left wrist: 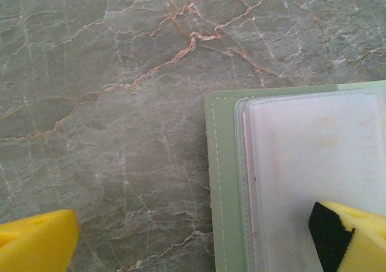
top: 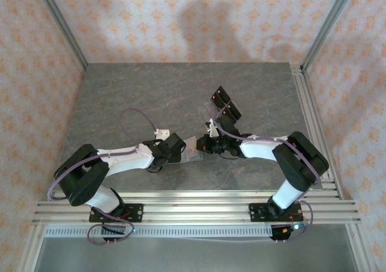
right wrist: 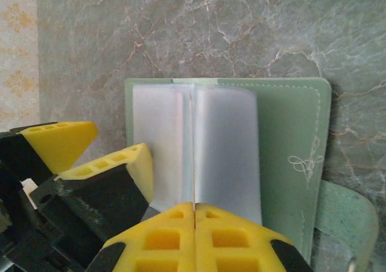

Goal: Put the credit cards into the card holder
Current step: Insert the credit card into the card slot.

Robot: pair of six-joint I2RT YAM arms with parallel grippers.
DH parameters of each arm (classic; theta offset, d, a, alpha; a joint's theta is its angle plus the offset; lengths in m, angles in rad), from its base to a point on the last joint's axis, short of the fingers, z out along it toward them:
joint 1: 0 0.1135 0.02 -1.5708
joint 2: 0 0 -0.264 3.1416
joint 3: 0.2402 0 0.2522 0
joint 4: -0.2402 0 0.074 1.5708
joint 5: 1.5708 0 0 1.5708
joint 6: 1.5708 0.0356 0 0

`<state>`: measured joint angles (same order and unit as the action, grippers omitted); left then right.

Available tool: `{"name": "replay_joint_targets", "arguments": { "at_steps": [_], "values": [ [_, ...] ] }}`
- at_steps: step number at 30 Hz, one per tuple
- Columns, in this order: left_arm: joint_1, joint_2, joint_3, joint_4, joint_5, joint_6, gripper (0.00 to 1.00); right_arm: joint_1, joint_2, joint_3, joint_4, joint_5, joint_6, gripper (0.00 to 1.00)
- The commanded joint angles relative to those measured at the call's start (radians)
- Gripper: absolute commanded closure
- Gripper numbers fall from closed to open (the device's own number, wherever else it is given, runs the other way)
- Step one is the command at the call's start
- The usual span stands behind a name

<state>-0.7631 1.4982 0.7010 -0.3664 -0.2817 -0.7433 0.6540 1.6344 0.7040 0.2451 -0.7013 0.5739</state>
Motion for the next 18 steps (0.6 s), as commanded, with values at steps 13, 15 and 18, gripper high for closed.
{"name": "replay_joint_targets", "arguments": {
  "at_steps": [13,15,18],
  "values": [
    [0.007,-0.001,-0.057,-0.062,-0.038,-0.008,0.0,0.006,0.077,-0.05,0.26,-0.081,0.1,1.0],
    [0.007,-0.001,-0.057,-0.061,-0.037,-0.008,0.01,0.005,0.089,-0.047,0.266,-0.081,0.102,1.0],
    [0.008,-0.001,-0.057,-0.061,-0.037,-0.007,0.01,0.006,0.107,-0.047,0.278,-0.081,0.105,1.0]
  ]
}}
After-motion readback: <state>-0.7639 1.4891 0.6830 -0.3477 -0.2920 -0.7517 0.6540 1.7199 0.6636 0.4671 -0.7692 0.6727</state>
